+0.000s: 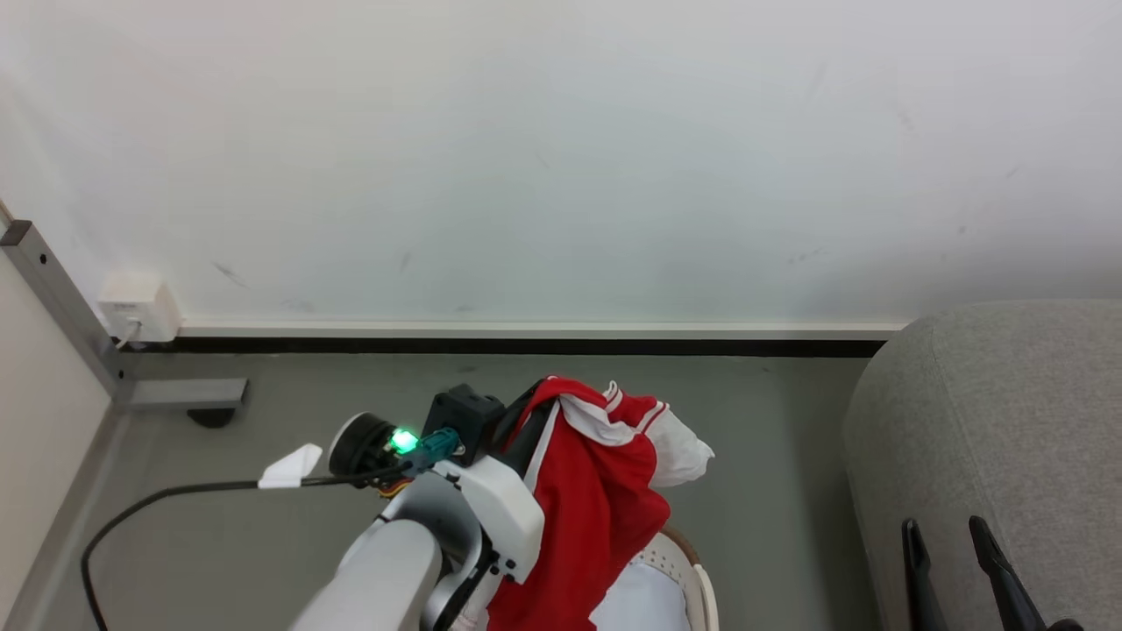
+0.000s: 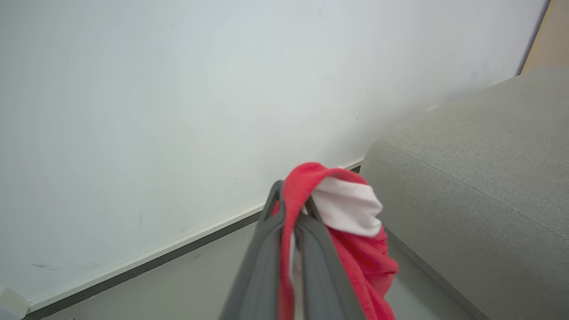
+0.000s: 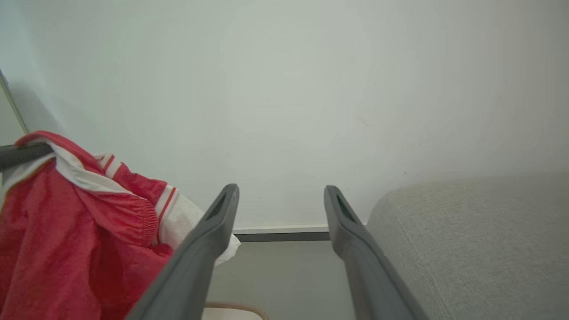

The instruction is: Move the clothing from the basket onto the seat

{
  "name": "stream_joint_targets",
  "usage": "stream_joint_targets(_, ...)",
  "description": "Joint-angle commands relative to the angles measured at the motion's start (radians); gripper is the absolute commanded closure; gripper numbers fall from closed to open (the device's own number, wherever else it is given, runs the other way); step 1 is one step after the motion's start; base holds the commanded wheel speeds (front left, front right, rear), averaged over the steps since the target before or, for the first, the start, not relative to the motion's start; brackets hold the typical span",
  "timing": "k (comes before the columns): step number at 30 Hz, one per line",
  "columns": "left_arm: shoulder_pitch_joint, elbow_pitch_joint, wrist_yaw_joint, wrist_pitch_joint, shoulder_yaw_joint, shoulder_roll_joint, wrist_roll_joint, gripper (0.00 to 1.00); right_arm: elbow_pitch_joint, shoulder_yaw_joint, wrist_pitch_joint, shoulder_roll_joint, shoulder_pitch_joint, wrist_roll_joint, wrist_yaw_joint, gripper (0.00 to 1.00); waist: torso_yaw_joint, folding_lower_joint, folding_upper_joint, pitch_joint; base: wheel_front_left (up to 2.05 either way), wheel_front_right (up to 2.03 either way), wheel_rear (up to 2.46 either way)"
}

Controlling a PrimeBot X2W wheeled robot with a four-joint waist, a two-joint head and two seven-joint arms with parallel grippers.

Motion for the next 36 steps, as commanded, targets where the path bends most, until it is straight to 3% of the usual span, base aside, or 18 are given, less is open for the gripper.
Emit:
stream_joint_targets(1,0.018,-0.035,0.009,0.011,0.009,0.014,-0.016,1.0,0.006,-0.002,0.0,-0.004,0.02,-0.001,0.003,0.0,-0.011,0.0001,0.0,-0.015,0.0,0.0,0.0)
stream_joint_targets(15,0.045,-0.185,0.043,0.076,0.019,0.063,-0.025,1.0,-0.014,-0.017,0.0,-0.004,0.01,-0.084,0.003,0.0,-0.034,0.0001,0.0,-0.033,0.0,0.0,0.0)
stream_joint_targets(18,0.049,-0.208,0.047,0.083,0.013,0.063,-0.024,1.0,-0.025,0.03,0.0,-0.038,-0.009,-0.12,0.003,0.0,-0.037,0.0001,0.0,-0.03,0.0,0.0,0.0)
stream_joint_targets(22,0.048,-0.229,0.045,0.094,0.001,0.062,-0.021,1.0,-0.024,0.151,0.0,-0.133,-0.06,-0.133,0.003,0.0,-0.034,0.0001,0.0,-0.025,0.0,0.0,0.0)
stream_joint_targets(31,0.05,-0.225,0.034,0.102,-0.031,0.055,-0.02,1.0,0.022,0.514,0.054,-0.369,-0.323,-0.014,0.002,0.0,-0.022,0.0001,0.0,-0.022,0.0,0.0,0.0)
stream_joint_targets(36,0.041,-0.219,0.025,0.098,-0.053,0.044,-0.017,1.0,0.065,0.712,0.098,-0.437,-0.495,0.059,0.002,0.0,-0.018,0.0001,0.0,-0.027,0.0,0.0,0.0)
